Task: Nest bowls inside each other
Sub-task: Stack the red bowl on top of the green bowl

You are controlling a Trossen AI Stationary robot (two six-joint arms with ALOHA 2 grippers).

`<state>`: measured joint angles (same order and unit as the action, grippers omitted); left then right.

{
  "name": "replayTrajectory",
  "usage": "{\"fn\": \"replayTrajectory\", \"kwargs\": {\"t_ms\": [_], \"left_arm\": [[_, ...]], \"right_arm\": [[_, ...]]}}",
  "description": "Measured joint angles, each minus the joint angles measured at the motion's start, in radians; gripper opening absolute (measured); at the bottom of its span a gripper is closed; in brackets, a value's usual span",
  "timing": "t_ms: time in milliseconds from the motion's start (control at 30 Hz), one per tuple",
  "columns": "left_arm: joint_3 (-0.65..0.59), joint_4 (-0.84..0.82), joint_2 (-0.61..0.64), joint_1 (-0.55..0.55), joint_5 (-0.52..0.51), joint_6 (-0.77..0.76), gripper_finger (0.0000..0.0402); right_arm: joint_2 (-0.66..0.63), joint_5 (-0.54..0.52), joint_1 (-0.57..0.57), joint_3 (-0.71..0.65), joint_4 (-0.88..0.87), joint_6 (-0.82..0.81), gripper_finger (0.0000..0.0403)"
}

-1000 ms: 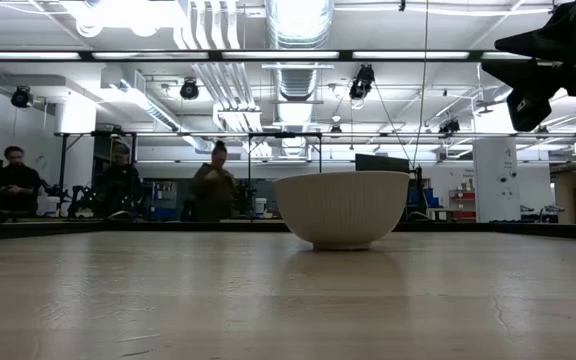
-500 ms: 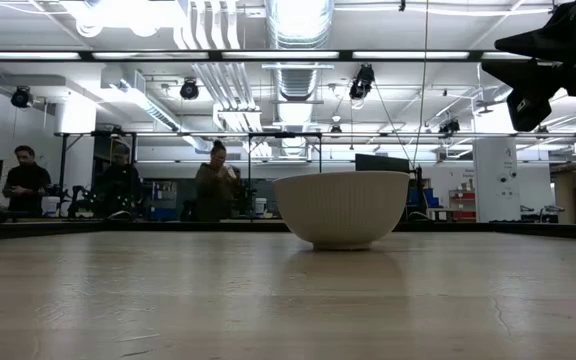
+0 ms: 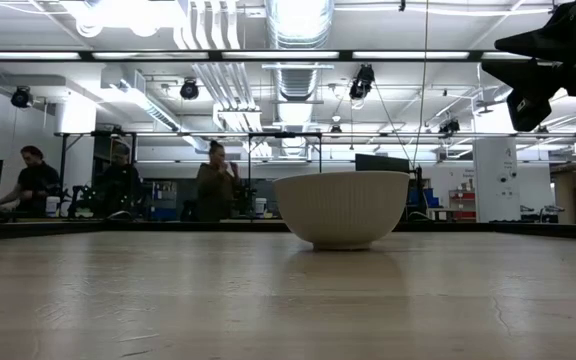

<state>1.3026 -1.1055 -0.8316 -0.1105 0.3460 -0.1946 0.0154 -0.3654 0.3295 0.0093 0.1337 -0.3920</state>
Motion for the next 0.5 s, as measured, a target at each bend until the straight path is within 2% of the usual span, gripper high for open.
{"fn": "replayTrajectory", "kwargs": {"t_ms": [133, 400, 500], "left_arm": [[-0.015, 0.067, -0.034, -0.089, -0.070, -0.037, 0.0161], [-0.100, 0.205, -0.074, -0.284, -0.282, -0.180, 0.0161], [-0.131, 0.247, -0.083, -0.343, -0.319, -0.221, 0.0161]], "right_arm": [[0.000, 0.000, 0.000, 0.000, 0.000, 0.000, 0.0132], [0.000, 0.000, 0.000, 0.000, -0.002, 0.000, 0.0132], [0.000, 0.000, 0.000, 0.000, -0.003, 0.000, 0.0132]]}}
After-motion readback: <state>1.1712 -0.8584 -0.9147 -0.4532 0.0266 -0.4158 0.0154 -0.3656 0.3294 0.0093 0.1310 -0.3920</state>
